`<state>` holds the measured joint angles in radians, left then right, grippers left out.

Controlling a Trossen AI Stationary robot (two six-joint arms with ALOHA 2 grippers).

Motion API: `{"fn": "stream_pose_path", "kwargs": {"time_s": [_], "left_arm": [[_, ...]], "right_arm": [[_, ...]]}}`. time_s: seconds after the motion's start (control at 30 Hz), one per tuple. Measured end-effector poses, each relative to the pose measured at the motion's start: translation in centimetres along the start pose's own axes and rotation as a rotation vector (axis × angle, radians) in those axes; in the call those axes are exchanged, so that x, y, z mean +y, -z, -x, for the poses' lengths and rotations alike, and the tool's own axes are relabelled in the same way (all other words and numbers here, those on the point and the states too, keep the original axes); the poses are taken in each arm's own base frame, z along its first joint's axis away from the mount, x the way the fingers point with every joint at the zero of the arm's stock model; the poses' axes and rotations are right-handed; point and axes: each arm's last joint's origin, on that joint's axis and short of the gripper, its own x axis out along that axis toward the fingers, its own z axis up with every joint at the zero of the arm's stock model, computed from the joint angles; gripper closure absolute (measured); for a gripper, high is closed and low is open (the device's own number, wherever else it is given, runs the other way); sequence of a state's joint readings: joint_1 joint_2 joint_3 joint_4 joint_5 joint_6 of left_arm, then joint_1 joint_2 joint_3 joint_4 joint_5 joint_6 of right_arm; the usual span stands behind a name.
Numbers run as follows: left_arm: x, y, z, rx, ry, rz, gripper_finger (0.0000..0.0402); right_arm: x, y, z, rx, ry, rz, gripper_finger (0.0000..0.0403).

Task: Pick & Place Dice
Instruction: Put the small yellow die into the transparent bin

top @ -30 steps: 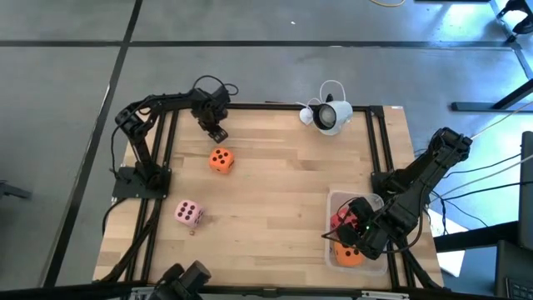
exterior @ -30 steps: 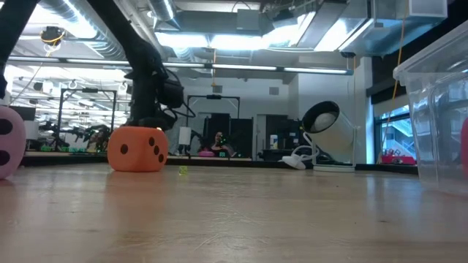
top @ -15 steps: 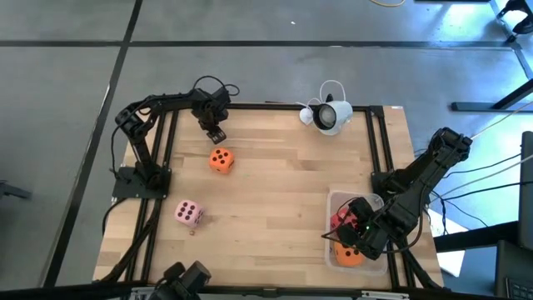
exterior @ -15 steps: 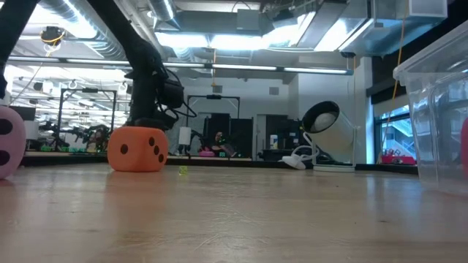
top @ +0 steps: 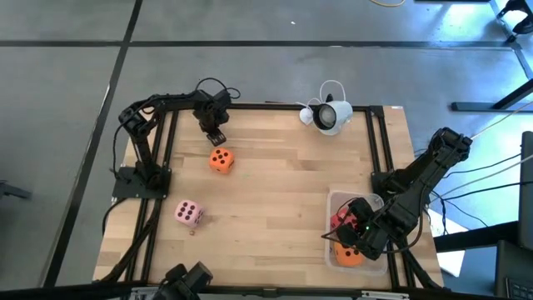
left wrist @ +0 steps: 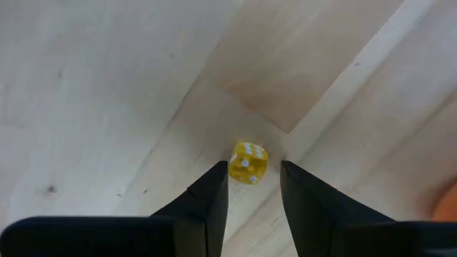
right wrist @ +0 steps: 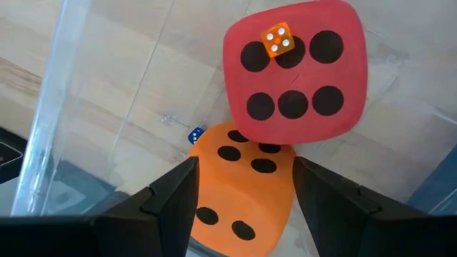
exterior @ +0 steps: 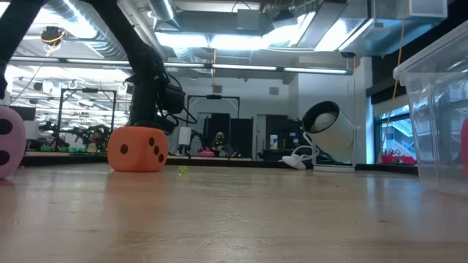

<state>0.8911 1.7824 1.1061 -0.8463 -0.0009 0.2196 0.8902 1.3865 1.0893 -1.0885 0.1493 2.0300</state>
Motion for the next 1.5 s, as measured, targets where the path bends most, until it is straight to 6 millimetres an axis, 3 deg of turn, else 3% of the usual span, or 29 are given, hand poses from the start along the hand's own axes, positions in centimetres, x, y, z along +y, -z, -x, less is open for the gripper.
{"fn": "stream_pose_path", "kwargs": {"time_s": [0.57, 0.83, 1.5], "left_arm": [[-0.2, -0.6, -0.2, -0.042, -0.037, 0.016, 0.0307], [-0.2, -0.6, -0.1, -0.047, -0.02, 0.004, 0.0387], [-0.5, 0.3, 0.1, 0.031, 0.033, 0.003, 0.0392]], "right_arm": [[0.3, 0.1, 0.0, 0.014, -0.028, 0.01, 0.0179], [0.3, 0.1, 0.0, 0.014, -0.029, 0.009, 0.0179], [0.3, 0.1, 0.0, 0.014, -0.029, 0.01, 0.0179]]}}
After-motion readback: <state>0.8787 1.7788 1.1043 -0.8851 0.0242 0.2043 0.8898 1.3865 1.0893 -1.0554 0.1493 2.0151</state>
